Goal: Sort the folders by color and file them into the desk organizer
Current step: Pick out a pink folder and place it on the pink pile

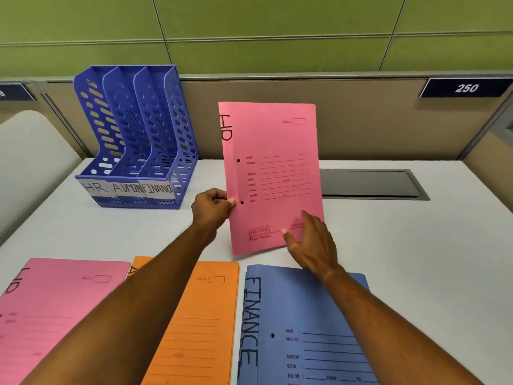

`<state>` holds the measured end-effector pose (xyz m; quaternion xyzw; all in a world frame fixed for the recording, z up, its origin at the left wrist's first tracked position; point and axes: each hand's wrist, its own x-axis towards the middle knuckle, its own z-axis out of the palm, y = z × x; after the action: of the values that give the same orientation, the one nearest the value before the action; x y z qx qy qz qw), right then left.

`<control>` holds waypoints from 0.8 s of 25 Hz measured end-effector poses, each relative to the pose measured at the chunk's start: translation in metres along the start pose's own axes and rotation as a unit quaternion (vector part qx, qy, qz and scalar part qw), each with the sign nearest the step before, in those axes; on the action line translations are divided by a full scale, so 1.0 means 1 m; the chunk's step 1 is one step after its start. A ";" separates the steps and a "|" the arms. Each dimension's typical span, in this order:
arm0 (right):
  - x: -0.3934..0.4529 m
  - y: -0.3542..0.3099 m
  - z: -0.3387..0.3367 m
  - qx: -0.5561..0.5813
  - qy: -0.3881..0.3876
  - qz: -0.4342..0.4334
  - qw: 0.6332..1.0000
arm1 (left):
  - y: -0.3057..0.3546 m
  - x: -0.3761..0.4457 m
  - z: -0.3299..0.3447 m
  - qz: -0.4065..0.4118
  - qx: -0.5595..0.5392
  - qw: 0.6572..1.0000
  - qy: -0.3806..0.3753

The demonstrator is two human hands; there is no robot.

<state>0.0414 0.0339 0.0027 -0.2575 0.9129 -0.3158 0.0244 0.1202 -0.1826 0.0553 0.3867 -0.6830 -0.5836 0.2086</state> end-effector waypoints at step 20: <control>-0.048 -0.146 -0.001 0.398 0.049 0.116 0.908 | 0.028 -0.038 -0.241 0.115 0.021 0.990 -0.075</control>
<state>0.1491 -0.0393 0.0839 -0.1024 0.7347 -0.6604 0.1168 0.3131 -0.3064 0.1441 0.2652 -0.7488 -0.5682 0.2146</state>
